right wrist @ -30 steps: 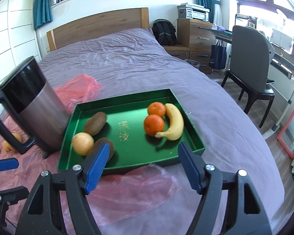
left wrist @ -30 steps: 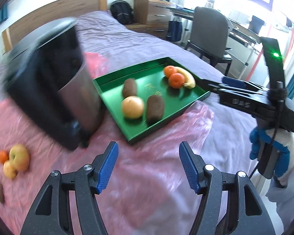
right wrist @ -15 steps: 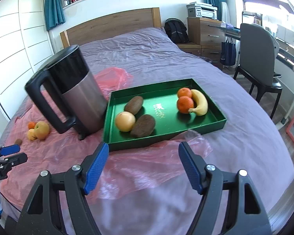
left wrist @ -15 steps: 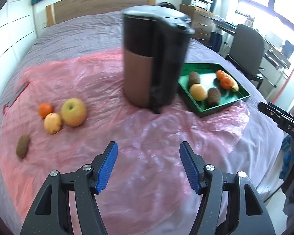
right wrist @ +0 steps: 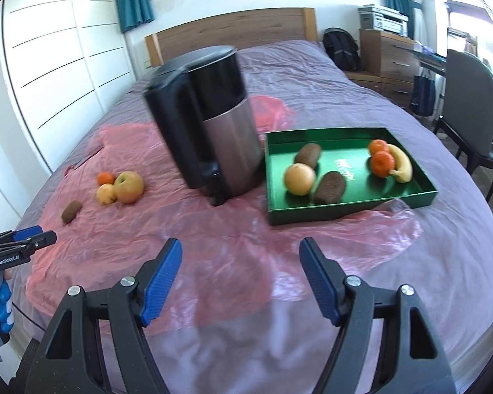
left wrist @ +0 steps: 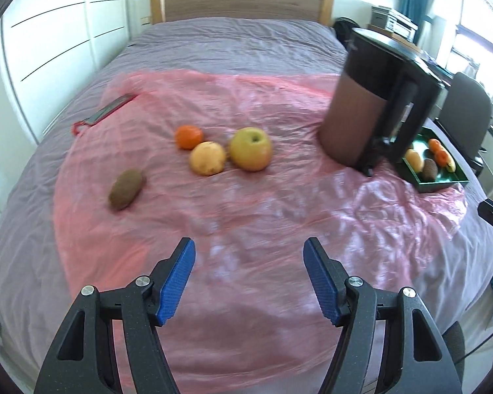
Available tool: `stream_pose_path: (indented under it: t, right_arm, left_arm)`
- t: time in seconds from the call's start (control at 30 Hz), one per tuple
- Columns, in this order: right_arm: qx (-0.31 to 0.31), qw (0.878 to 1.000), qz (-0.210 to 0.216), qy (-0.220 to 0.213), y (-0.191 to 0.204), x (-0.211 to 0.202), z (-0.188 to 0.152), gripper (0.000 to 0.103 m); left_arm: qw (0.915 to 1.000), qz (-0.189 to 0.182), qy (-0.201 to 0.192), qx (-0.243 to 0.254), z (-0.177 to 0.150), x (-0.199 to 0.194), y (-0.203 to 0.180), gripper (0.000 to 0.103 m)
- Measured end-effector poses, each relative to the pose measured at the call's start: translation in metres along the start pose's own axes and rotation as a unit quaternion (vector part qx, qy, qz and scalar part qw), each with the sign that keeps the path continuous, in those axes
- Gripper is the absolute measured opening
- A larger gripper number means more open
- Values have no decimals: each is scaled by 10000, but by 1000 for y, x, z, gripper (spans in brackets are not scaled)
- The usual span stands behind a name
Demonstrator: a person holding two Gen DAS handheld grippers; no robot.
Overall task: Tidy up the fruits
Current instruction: 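Withdraw both open tools from the tray toward the remaining fruit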
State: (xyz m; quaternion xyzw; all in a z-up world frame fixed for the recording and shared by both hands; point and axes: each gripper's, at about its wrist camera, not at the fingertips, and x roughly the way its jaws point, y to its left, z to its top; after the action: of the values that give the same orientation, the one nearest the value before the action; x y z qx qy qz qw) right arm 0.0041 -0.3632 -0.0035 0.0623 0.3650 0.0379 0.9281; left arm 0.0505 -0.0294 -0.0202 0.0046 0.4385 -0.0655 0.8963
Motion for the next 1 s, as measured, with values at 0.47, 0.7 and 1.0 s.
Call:
stream_pose_path:
  t: [0.47,0.7,1.0]
  right_arm:
    - [-681,9957,498,393,93,33,-4,103]
    - [-947,9910,722,620,129,60,-3,103]
    - [-1094,9858,907,894,156,97,-5,103]
  left_arm:
    - [9925,547,65,-1089,-28,8,115,63]
    - [9879,707,165,-1371,-31,25,148,63]
    - [9856,760,310,-1477,-29,48,165,63]
